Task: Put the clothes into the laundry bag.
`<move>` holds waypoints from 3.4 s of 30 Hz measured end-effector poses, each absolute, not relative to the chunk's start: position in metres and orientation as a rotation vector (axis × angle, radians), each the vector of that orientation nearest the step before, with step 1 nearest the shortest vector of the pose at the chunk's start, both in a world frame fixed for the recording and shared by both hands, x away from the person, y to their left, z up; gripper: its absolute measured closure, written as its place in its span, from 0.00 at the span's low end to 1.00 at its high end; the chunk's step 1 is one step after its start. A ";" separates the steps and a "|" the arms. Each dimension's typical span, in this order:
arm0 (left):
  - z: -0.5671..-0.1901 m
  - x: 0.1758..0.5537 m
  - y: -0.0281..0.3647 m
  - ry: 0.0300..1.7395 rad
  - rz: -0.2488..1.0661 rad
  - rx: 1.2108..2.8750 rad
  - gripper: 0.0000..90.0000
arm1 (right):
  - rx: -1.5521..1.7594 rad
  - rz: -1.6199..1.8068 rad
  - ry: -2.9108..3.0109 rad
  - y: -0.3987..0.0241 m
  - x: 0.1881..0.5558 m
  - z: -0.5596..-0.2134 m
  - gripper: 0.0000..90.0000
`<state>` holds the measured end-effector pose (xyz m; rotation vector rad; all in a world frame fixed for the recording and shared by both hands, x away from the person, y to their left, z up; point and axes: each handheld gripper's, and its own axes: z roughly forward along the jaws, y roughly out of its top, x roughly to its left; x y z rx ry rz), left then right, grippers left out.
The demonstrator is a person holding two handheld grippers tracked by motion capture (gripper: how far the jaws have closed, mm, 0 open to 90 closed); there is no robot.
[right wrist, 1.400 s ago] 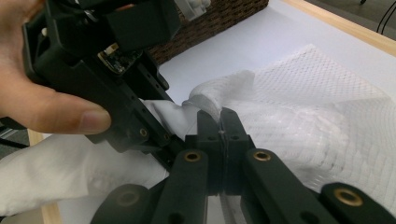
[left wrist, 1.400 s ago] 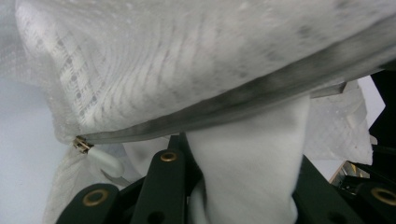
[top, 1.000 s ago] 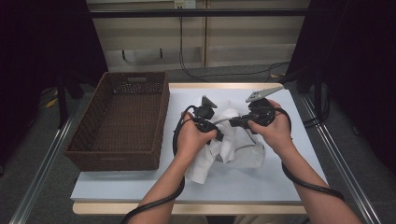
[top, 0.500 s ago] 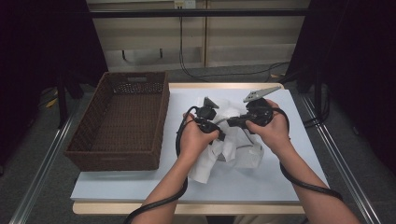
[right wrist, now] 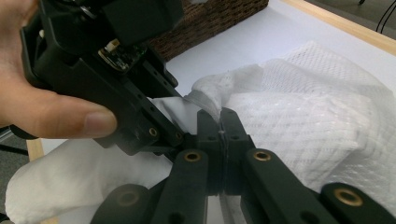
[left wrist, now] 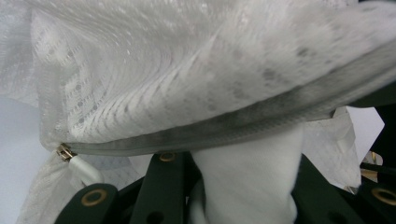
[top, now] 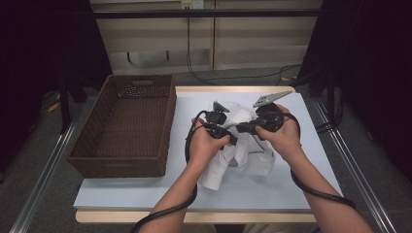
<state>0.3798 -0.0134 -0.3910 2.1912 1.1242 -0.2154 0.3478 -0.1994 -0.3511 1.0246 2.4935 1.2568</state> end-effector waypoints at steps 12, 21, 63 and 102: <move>-0.403 0.385 -0.014 1.153 -0.206 2.169 0.81 | 1.019 1.261 2.499 -0.199 0.347 -0.351 1.00; -0.404 0.386 -0.012 1.155 -0.201 2.170 0.81 | 1.034 1.253 2.504 -0.200 0.347 -0.354 1.00; -0.398 0.368 -0.010 1.034 -0.051 2.248 0.24 | 1.076 1.204 2.508 -0.205 0.350 -0.367 1.00; -0.410 0.359 0.004 1.122 -0.132 2.085 0.88 | 1.076 1.221 2.514 -0.201 0.349 -0.370 1.00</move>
